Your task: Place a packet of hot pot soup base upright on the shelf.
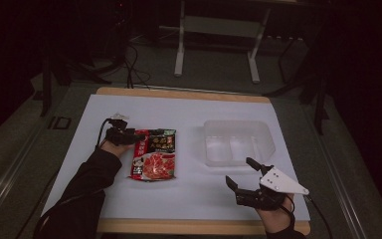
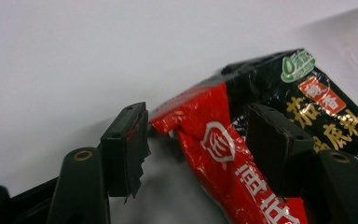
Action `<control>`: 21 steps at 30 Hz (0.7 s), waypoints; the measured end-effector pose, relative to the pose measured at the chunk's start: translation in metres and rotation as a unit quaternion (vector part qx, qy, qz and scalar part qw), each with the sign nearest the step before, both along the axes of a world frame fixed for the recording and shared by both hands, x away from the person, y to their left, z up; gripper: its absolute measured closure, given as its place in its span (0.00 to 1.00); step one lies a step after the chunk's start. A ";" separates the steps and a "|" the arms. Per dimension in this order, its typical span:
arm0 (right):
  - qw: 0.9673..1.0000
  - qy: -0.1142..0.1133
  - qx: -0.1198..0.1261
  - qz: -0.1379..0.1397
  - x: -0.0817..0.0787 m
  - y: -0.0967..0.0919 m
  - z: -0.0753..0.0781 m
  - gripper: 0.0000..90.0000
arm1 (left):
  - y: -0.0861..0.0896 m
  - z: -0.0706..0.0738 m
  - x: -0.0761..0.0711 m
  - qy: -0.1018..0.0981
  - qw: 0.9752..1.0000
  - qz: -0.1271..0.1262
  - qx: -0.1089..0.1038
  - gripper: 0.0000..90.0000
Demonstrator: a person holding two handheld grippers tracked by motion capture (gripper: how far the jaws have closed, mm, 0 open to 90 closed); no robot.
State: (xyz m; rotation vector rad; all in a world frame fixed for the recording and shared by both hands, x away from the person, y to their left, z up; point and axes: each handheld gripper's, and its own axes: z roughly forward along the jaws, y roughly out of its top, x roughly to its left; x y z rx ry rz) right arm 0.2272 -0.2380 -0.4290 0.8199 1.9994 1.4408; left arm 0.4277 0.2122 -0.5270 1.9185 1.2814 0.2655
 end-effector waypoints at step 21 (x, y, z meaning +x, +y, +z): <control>1.000 0.000 -0.002 0.000 0.001 0.002 0.000 0.18 | -0.018 -0.003 -0.002 0.032 0.999 -0.003 0.035 0.84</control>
